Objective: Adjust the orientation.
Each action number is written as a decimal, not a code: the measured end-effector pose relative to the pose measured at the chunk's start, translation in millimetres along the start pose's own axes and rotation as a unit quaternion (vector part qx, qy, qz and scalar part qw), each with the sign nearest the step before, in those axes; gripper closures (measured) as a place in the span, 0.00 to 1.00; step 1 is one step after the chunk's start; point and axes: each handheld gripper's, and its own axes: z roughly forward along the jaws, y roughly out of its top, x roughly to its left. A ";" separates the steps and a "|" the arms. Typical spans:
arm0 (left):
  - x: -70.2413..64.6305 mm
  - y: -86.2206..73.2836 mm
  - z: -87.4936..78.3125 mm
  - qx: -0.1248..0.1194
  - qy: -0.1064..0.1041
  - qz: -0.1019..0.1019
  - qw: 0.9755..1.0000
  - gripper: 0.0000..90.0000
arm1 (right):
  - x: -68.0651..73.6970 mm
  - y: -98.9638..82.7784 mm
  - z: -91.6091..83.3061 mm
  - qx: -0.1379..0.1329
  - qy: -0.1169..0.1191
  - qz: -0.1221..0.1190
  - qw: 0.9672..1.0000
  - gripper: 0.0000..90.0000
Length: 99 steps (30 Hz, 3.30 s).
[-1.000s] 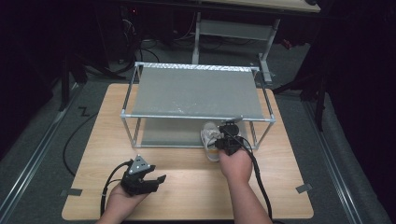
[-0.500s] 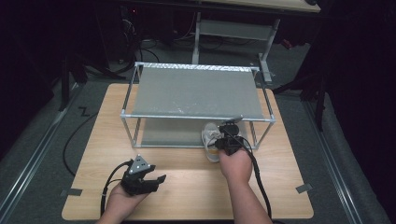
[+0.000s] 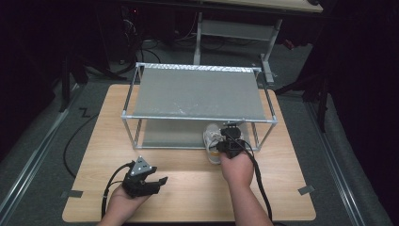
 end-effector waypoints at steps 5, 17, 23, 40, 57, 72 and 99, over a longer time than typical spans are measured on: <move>0.1 -0.1 0.7 0.000 0.000 -0.001 1.000 0.45 | -0.5 1.5 -1.9 0.006 0.002 0.006 1.000 0.66; -0.1 -0.1 1.1 0.001 -0.001 -0.001 1.000 0.45 | -0.6 -3.4 -8.0 -0.018 0.008 0.007 1.000 0.69; 0.3 -0.1 1.8 0.003 -0.001 -0.001 1.000 0.45 | -3.8 -2.2 -20.0 -0.048 0.036 0.013 0.998 0.72; -6.7 5.3 2.8 -0.017 -0.010 -0.001 1.000 0.46 | -52.7 -59.8 -44.5 -0.145 0.091 -0.021 0.985 0.64; -88.0 60.4 97.3 -0.041 0.007 -0.005 0.999 0.94 | -85.8 -108.1 -3.9 -0.205 0.141 -0.070 0.966 0.90; -92.3 117.1 153.2 -0.032 0.080 -0.011 0.996 1.00 | -69.2 -75.4 19.2 -0.226 0.126 -0.066 0.964 1.00; -20.6 52.3 63.0 -0.042 0.089 -0.022 0.995 0.77 | -111.5 -95.2 11.8 -0.221 0.111 -0.073 0.966 0.89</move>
